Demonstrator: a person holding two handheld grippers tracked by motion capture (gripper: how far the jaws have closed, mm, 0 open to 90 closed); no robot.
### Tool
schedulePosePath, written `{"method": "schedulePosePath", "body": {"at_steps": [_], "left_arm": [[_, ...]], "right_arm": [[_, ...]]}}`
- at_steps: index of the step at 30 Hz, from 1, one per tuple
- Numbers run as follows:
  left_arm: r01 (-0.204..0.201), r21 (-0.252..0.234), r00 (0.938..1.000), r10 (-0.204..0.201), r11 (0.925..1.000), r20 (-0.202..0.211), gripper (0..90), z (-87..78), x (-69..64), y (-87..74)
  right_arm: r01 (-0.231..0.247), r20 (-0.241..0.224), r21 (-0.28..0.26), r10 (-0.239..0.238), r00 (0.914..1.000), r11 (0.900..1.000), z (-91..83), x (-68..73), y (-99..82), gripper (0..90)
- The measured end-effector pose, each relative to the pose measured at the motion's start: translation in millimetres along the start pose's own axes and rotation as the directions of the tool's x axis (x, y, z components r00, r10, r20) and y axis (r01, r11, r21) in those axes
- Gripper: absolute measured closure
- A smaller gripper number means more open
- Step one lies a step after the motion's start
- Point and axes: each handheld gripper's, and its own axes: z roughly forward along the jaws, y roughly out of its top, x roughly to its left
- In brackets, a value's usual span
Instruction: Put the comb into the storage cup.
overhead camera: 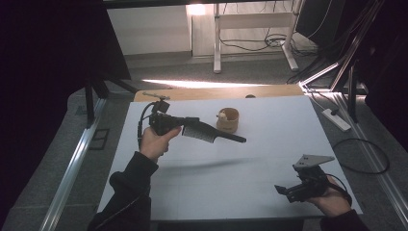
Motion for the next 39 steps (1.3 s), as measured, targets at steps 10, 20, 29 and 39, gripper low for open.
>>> {"method": "schedulePosePath", "body": {"at_steps": [10,20,29,39], "left_arm": [[0.006,-0.015,0.9998,-0.006,0.9999,-0.019,83.4,-6.6,2.9,12.4],[0.007,-0.029,0.9993,-0.008,0.9995,-0.037,83.4,-13.9,4.0,22.9],[0.014,-0.039,0.9983,-0.016,0.9992,-0.057,83.4,-17.6,5.6,31.3],[0.018,-0.053,0.9952,-0.023,0.9984,-0.095,83.4,-20.5,8.9,45.0]], "right_arm": [[-0.066,0.065,-0.004,0.066,0.9957,0.9978,-12.0,-5.2,-11.4,0.0],[-0.117,0.132,0.014,0.115,0.9846,0.993,-23.7,-4.1,-21.5,0.0],[-0.137,0.146,0.006,0.135,0.9801,0.9905,-30.3,-2.0,-26.6,0.0],[-0.132,0.141,0.002,0.131,0.9813,0.9912,-31.0,-1.9,-27.1,0.0]]}}
